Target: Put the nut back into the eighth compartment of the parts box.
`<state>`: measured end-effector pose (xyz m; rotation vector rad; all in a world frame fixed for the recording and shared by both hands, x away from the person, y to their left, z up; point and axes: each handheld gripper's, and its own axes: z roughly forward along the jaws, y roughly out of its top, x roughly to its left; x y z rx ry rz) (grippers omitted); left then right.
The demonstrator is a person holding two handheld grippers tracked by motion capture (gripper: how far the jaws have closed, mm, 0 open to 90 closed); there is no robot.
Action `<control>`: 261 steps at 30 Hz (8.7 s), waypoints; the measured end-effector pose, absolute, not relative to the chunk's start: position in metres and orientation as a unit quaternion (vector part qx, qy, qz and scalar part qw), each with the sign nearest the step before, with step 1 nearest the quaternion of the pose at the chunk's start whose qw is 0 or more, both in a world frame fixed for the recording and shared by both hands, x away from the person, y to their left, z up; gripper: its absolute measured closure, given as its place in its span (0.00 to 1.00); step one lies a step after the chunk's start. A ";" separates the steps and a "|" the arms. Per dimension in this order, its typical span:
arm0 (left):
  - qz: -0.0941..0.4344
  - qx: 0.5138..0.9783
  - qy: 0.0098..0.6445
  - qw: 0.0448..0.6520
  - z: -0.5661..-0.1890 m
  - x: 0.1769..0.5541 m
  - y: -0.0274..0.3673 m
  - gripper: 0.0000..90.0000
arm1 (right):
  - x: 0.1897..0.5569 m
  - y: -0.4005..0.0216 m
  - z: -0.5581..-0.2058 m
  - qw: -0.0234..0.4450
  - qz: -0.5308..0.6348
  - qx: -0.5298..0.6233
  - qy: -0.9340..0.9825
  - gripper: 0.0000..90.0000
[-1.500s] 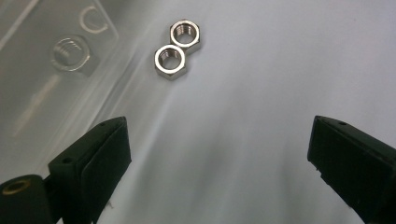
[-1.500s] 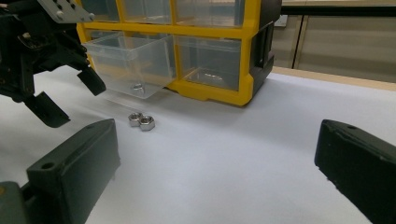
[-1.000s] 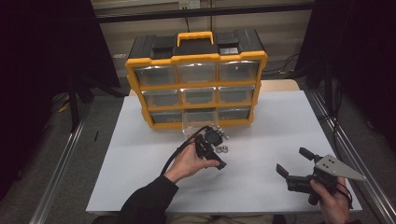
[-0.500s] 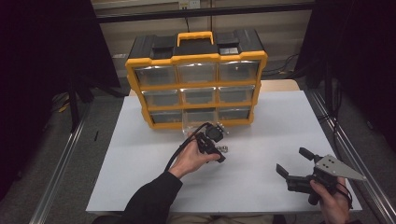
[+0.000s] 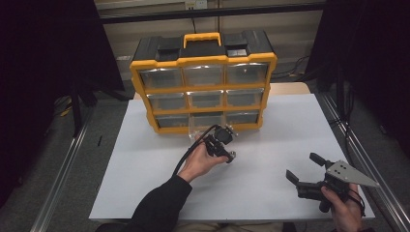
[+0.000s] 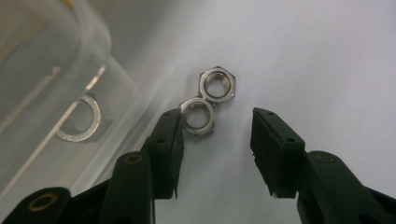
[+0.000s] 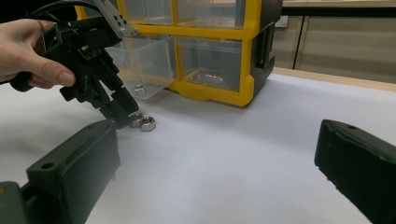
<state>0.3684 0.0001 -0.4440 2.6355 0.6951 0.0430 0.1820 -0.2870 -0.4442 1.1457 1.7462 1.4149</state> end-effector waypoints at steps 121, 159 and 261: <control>-0.007 0.949 0.230 0.217 -0.405 0.374 0.033 0.78 | 0.182 -0.287 -0.444 0.305 0.534 0.433 0.659 0.00; -0.019 0.947 0.220 0.231 -0.343 0.395 0.060 0.78 | 0.182 -0.287 -0.444 0.304 0.533 0.435 0.659 0.00; 0.023 0.936 0.256 0.240 -0.347 0.419 0.057 0.63 | 0.182 -0.287 -0.445 0.302 0.534 0.434 0.660 0.00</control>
